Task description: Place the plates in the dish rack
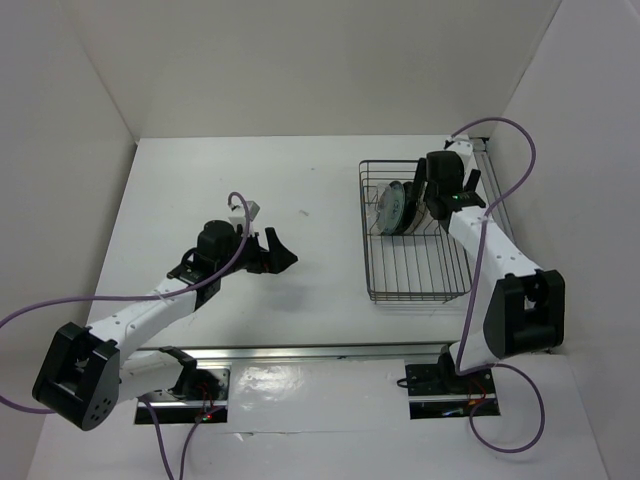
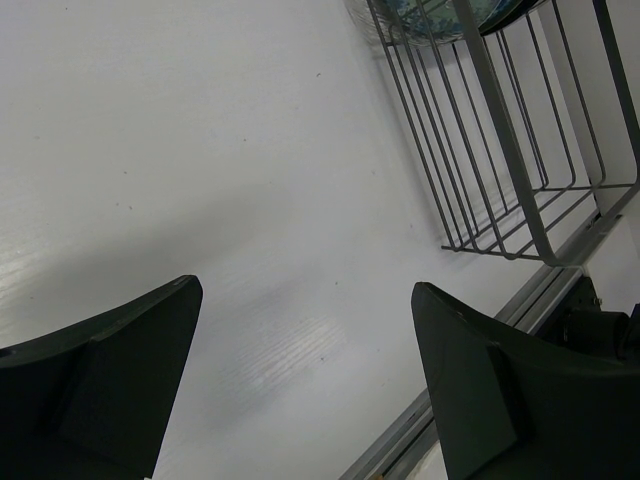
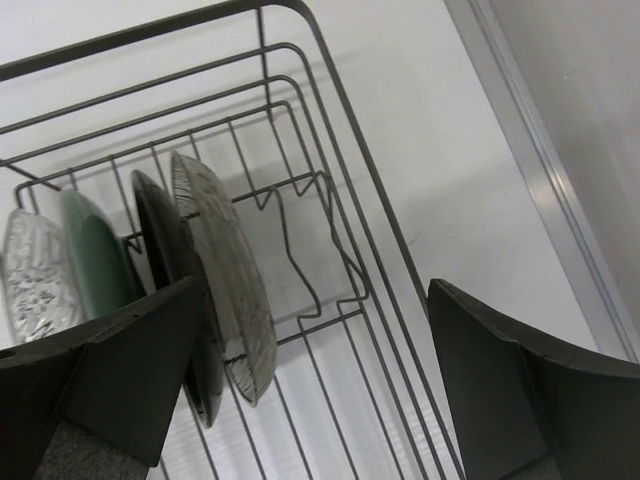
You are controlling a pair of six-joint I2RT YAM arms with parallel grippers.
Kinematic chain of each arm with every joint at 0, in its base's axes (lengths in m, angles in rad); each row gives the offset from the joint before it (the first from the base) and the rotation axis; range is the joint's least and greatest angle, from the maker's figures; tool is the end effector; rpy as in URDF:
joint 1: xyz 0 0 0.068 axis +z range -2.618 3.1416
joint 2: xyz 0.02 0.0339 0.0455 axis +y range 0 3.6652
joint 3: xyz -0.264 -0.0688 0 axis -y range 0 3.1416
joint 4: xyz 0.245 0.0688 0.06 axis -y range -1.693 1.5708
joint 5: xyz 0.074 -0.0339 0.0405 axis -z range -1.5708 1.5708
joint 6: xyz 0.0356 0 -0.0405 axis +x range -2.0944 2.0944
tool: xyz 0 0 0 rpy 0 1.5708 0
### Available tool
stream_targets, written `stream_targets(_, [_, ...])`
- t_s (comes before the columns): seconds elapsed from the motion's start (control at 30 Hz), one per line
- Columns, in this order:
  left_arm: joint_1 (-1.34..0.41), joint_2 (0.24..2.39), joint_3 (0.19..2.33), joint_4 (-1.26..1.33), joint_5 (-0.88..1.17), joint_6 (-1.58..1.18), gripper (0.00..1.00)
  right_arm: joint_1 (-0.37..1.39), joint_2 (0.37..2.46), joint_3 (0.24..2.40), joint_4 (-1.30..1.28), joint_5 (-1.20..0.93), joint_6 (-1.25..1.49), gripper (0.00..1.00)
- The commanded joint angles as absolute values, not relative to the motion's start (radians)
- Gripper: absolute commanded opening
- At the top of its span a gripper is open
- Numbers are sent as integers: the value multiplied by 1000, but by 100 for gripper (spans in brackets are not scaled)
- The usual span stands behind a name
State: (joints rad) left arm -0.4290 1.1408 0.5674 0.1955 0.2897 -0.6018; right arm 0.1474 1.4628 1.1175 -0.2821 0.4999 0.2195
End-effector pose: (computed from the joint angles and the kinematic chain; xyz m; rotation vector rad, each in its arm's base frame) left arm 0.2220 -0.1127 0.2311 0.0253 2.0574 -0.9451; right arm 0.3265 0.0312 0.2877 0.3510 2.1009 -0.3336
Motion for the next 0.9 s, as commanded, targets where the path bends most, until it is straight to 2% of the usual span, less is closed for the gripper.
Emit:
stream_targets(0.0, [-433,1118,568,244,308,-578,100,143,1396,1184,-291,443,244,100])
stream_targets(0.13, [-433,1137,612,178,217,-593,100,152,1339,1238,-334,326,262,100])
stream_targets(0.3, [-433,1203,797,-67,94,-649,100,245,1328,1330,-495,357,262,100])
stream_targets(0.43, [-433,1190,966,-199,39,-660,100,281,1238,1348,-549,377,272,100])
stream_targets(0.63, [-433,1092,1161,-435,-103,-608,100,316,1108,1359,-672,437,281,100])
stream_targets(0.87, [-433,902,1236,-687,-268,-529,100,337,944,1350,-762,518,301,100])
